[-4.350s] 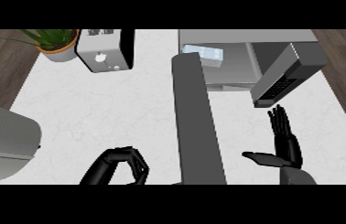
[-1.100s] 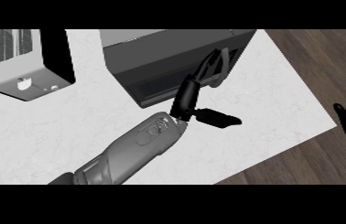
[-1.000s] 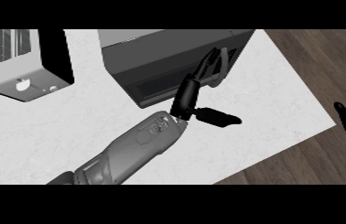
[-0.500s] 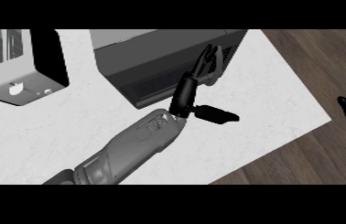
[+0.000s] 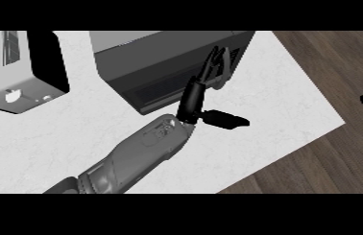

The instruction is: Pick up the milk, place it into the microwave and close the microwave

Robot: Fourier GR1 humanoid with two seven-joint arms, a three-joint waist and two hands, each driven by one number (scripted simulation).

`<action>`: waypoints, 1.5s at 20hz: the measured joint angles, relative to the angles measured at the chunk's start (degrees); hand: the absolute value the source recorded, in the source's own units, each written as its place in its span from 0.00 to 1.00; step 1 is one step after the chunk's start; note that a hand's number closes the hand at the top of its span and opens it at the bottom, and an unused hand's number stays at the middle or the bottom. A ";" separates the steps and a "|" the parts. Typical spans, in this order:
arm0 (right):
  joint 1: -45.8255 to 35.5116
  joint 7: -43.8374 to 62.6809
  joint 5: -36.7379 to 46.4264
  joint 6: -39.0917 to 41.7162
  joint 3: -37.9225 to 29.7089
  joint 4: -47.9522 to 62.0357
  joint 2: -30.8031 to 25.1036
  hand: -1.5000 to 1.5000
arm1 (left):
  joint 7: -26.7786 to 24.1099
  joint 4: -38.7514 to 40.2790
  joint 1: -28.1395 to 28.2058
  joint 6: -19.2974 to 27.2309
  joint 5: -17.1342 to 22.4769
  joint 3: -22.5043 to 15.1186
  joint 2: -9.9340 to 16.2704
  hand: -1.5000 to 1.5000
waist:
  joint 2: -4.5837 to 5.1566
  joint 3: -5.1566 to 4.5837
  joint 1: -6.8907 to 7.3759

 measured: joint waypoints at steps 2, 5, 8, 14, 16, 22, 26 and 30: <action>-0.23 0.28 -0.51 0.06 -0.04 0.05 -0.21 0.00 | -0.72 0.18 0.01 0.05 0.56 -0.17 0.05 0.00 | 0.02 0.01 -0.24; -0.86 0.81 -1.15 0.05 -0.27 0.24 -0.79 0.00 | -1.69 0.49 -0.15 0.01 1.42 -0.46 -0.02 0.00 | 0.09 0.02 -0.26; -1.31 1.37 -1.95 0.18 -0.57 0.37 -1.48 0.00 | -2.54 0.95 -0.29 0.01 2.20 -0.72 -0.05 0.00 | 0.05 0.03 -0.37; -2.05 2.35 -3.36 0.70 -0.66 0.53 -2.55 0.00 | -3.96 1.47 -0.47 0.03 3.77 -1.35 0.00 0.00 | 0.02 0.07 -0.77; -2.26 2.71 -3.82 0.88 -0.69 0.63 -2.94 0.00 | -4.42 1.63 -0.54 0.09 4.27 -1.46 0.00 0.00 | 0.04 0.07 -0.84; -3.13 3.60 -5.26 1.35 -0.37 0.45 -3.67 0.00 | -5.52 2.03 -0.77 -0.16 5.76 -2.01 0.01 0.00 | 0.08 0.07 -1.02; -3.61 4.12 -6.14 1.46 -0.34 0.54 -4.08 0.00 | -6.10 2.41 -1.01 -0.22 6.69 -2.26 -0.05 0.00 | 0.05 0.10 -0.99; -3.74 4.62 -6.91 1.63 -0.39 0.46 -4.56 0.00 | -6.48 2.38 -1.11 -0.85 8.14 -1.46 1.31 1.00 | -0.10 0.16 -0.85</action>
